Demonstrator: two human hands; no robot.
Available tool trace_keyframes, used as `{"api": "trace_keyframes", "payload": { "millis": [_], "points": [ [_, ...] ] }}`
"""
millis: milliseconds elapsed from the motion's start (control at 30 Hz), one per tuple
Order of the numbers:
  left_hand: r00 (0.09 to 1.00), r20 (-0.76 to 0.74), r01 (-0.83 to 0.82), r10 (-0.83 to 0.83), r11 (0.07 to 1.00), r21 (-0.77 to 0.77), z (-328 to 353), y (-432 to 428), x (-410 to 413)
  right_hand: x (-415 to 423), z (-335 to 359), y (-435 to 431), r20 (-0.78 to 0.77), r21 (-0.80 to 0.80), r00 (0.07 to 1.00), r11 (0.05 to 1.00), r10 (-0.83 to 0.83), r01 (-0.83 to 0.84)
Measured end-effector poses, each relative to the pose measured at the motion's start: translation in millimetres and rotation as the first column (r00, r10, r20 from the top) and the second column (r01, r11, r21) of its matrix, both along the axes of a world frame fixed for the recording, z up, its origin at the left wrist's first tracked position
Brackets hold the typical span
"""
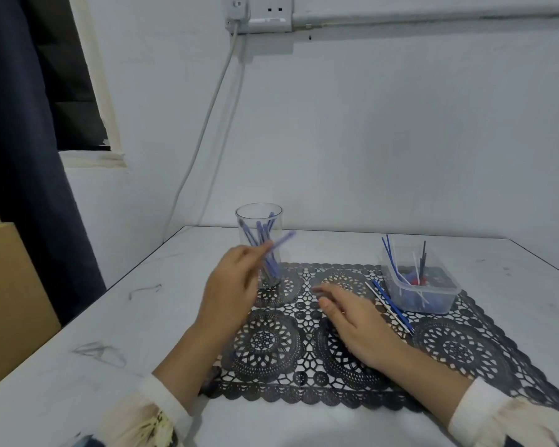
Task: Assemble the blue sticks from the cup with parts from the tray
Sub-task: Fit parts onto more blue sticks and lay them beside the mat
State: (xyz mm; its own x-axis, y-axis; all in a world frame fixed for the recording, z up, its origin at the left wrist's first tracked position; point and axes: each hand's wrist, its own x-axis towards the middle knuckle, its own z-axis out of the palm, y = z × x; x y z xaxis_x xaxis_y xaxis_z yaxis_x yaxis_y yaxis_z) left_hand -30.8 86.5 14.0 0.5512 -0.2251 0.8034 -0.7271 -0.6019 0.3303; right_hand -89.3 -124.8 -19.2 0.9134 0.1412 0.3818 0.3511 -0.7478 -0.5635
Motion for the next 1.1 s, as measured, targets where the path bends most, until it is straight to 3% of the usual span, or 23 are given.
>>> {"api": "trace_keyframes", "payload": {
  "millis": [100, 167, 333, 533, 767, 1100],
  "points": [
    [0.984, -0.152, -0.137, 0.088, 0.927, -0.349, 5.3, 12.6, 9.3, 1.3, -3.9, 2.0, -0.093, -0.286, 0.996, 0.958, 0.013, -0.039],
    [0.95, -0.266, -0.268, 0.165, 0.868, -0.417, 6.5, 19.2, 14.4, 3.1, -6.3, 1.3, -0.139, -0.353, 0.99, 0.934, 0.014, -0.063],
    [0.846, -0.458, -0.448, 0.274, 0.831, -0.329, -4.7, 36.8, 30.1, 7.1, -9.8, 1.0, -0.235, -0.469, 0.972, 0.878, -0.022, -0.094],
    [0.735, -0.643, -0.447, 0.213, 0.866, -0.223, -26.6, 39.2, 45.7, 6.7, -7.3, 2.5, -0.238, -0.484, 0.971, 0.87, -0.032, -0.09],
    [0.716, -0.676, -0.362, 0.172, 0.92, -0.149, -36.8, 35.0, 55.0, 8.7, -10.2, 0.5, -0.237, -0.477, 0.971, 0.874, -0.025, -0.094],
    [0.716, -0.676, -0.37, 0.171, 0.915, -0.161, -37.8, 36.7, 58.5, 9.0, -9.7, 0.6, -0.25, -0.478, 0.968, 0.873, -0.031, -0.096]
  ]
}}
